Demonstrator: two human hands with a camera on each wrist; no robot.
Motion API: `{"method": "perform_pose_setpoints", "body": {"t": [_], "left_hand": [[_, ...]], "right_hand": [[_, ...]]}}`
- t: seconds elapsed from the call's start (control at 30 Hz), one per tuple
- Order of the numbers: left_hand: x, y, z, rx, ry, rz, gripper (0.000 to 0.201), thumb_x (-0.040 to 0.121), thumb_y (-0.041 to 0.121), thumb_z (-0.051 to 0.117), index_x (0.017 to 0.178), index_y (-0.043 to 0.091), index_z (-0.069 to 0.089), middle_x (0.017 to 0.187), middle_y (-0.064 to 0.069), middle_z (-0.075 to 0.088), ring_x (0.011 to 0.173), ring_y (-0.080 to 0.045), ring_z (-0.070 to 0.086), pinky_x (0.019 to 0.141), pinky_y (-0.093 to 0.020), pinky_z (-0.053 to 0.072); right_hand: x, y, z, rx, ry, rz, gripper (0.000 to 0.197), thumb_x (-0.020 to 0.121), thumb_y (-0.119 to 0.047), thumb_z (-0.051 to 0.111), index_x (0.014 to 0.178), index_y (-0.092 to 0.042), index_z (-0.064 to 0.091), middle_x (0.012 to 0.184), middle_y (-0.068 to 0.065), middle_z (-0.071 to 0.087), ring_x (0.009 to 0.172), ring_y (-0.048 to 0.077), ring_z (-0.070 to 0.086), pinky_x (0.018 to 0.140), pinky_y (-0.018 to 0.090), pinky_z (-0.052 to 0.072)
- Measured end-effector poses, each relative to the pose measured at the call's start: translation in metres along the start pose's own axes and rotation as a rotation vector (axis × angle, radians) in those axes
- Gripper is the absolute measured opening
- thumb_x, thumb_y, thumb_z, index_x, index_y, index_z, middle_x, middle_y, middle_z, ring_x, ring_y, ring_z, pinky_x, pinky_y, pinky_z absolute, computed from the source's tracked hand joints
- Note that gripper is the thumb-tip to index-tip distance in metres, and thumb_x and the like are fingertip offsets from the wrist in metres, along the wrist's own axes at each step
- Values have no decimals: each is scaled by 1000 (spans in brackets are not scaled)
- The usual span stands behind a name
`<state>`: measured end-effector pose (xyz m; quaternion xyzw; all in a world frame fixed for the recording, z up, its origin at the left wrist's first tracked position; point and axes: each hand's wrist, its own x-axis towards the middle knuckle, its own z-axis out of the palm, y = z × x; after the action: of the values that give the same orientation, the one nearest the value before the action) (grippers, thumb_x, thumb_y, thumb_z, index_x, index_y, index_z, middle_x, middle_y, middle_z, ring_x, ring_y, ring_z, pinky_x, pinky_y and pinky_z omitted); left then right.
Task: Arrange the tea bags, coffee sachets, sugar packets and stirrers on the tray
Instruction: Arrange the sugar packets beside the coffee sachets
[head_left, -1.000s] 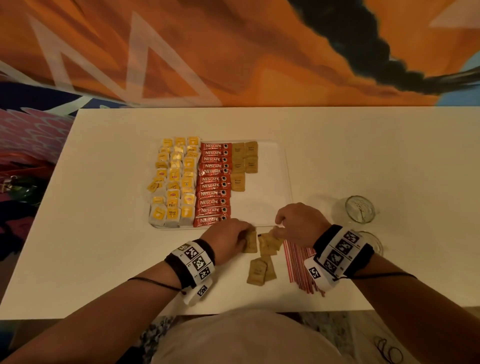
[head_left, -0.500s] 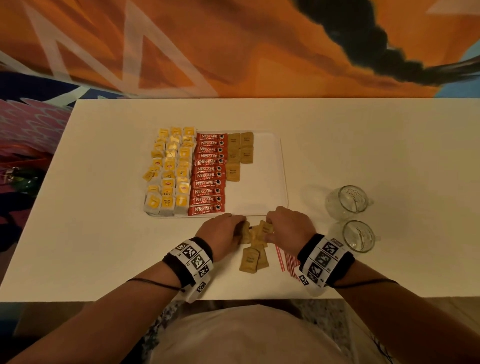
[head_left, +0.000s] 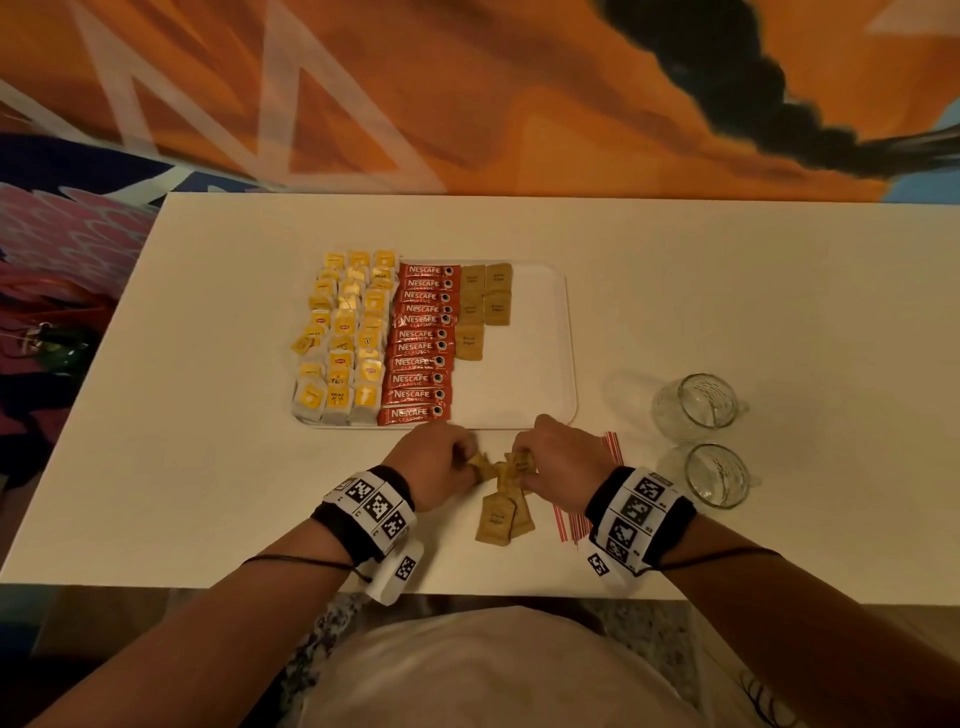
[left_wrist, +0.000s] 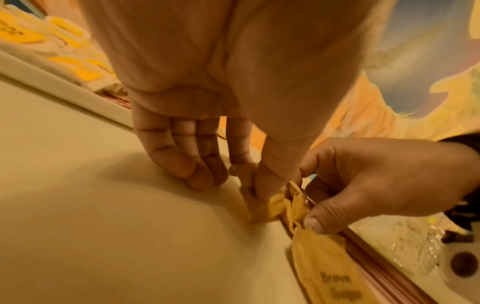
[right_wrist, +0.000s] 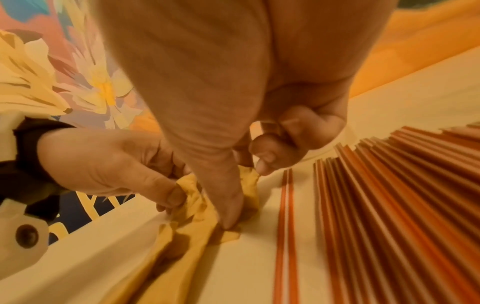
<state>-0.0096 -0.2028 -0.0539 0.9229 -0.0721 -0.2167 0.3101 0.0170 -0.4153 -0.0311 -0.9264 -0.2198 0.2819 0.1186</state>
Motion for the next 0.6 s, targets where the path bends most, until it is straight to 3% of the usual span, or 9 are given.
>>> {"method": "perform_pose_setpoints", "body": {"t": [0.2,0.33,0.47,0.6], "left_hand": [[-1,4,-1,-220,28,-64,17,80,17,70,74,19,55,82,-4,66,79,-25,62,74,-38,50],[2,10,-3,-280,42,-66,25,88,13,65,70,18,48,70,2,55,66,-15,49,66,-29,42],[4,18,-7,-382,53,-66,29,90,7,60,67,16,45,67,2,53,64,-9,50,62,-23,41],[6,27,-10,-576,28,-132,28,89,2,54,67,15,45,65,-1,49,63,-10,47,63,-27,39]], "right_hand": [[-1,4,6,85,43,6,24,88,-36,74,108,-25,68,108,-2,49,85,21,63,68,29,45],[-3,8,4,128,74,24,21,89,-32,74,107,-26,67,107,-5,46,88,20,62,70,28,45],[-5,13,-6,173,115,7,24,86,-33,76,108,-27,67,107,-5,50,93,17,59,77,29,48],[-6,8,-18,270,145,-59,24,82,-36,79,103,-29,68,101,-6,55,93,12,57,81,32,50]]}}
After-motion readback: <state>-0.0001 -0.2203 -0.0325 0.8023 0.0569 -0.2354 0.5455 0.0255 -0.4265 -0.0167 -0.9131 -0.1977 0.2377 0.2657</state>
